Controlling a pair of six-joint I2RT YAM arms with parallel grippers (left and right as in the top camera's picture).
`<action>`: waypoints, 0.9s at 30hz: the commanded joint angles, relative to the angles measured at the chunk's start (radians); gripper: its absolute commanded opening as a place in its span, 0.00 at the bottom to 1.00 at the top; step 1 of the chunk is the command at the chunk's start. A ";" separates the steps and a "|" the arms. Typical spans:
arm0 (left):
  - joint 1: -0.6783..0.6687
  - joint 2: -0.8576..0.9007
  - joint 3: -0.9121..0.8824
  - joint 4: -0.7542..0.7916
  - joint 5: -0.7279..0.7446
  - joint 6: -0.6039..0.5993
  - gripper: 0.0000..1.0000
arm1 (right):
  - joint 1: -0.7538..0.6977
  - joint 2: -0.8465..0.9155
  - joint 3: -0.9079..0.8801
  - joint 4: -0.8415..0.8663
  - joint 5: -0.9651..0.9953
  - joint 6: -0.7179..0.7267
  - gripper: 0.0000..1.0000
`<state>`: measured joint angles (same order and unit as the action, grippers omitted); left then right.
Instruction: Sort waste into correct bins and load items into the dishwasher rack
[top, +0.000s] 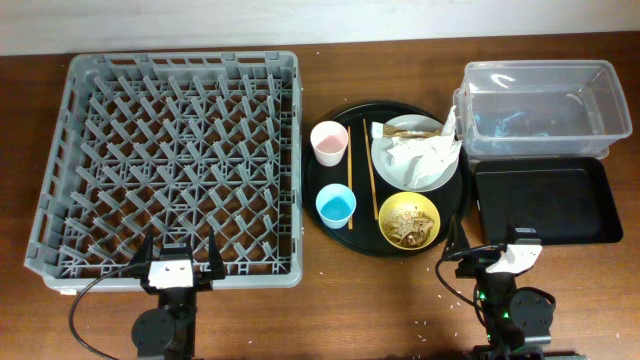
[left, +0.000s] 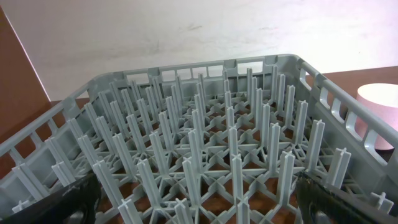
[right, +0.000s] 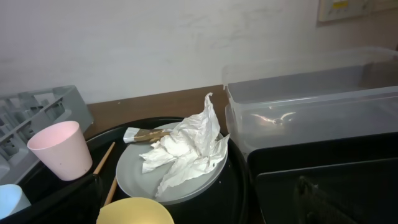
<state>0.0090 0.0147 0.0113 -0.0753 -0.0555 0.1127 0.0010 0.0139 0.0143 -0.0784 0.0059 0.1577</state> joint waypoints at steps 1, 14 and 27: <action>0.007 -0.009 -0.002 -0.005 0.011 0.016 0.99 | 0.007 -0.008 -0.009 -0.002 -0.002 0.008 0.99; 0.007 -0.008 -0.002 -0.005 0.011 0.016 0.99 | 0.006 -0.008 -0.009 0.000 0.028 0.007 0.98; 0.007 -0.008 -0.002 -0.005 0.011 0.016 1.00 | 0.006 -0.009 -0.009 0.060 -0.026 0.007 0.98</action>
<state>0.0090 0.0147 0.0113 -0.0753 -0.0555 0.1127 0.0010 0.0139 0.0143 -0.0494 -0.0029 0.1581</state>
